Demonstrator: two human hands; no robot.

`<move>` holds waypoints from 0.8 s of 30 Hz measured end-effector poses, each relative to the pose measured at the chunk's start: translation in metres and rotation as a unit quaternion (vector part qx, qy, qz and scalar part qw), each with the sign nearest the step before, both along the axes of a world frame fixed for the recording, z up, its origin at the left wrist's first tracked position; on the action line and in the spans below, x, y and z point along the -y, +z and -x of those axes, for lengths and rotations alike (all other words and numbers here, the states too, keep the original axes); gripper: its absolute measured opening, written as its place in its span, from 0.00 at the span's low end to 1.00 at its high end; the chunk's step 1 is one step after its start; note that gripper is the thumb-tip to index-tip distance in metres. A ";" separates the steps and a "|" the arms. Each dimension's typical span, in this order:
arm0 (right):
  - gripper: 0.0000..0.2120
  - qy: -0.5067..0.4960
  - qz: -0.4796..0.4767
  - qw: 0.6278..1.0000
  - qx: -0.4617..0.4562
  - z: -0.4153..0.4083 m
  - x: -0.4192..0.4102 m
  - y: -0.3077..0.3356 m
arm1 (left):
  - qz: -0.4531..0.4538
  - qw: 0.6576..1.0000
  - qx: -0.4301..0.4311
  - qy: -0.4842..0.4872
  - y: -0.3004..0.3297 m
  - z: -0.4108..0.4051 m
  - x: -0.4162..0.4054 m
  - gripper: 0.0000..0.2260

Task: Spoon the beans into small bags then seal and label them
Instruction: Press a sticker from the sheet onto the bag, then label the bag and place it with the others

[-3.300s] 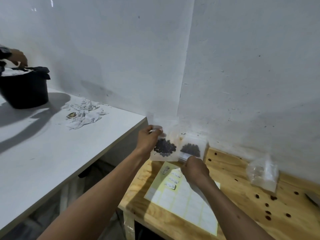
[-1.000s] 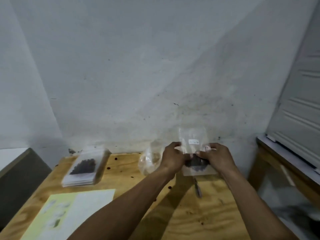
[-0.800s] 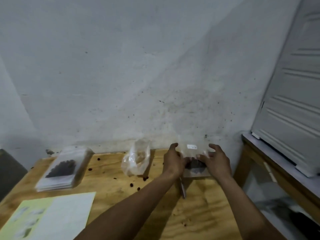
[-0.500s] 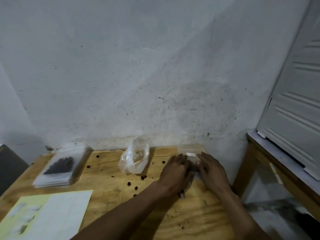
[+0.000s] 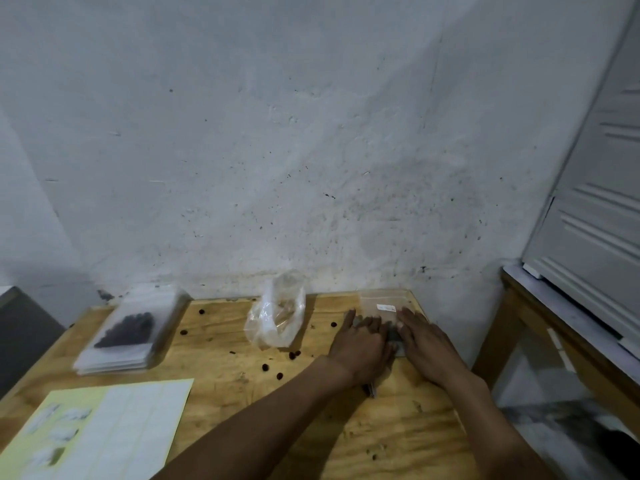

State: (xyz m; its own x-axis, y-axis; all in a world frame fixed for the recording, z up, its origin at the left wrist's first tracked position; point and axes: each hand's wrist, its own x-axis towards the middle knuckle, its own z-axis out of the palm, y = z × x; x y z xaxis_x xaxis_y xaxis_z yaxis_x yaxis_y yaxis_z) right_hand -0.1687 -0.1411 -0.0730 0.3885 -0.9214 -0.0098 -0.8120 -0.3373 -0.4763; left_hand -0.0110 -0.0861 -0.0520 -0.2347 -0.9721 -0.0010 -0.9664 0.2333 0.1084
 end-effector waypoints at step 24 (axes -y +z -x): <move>0.12 0.169 -0.070 0.974 0.130 -0.314 -0.135 0.076 | 0.112 0.804 -0.181 0.556 0.050 -0.315 -0.154 0.25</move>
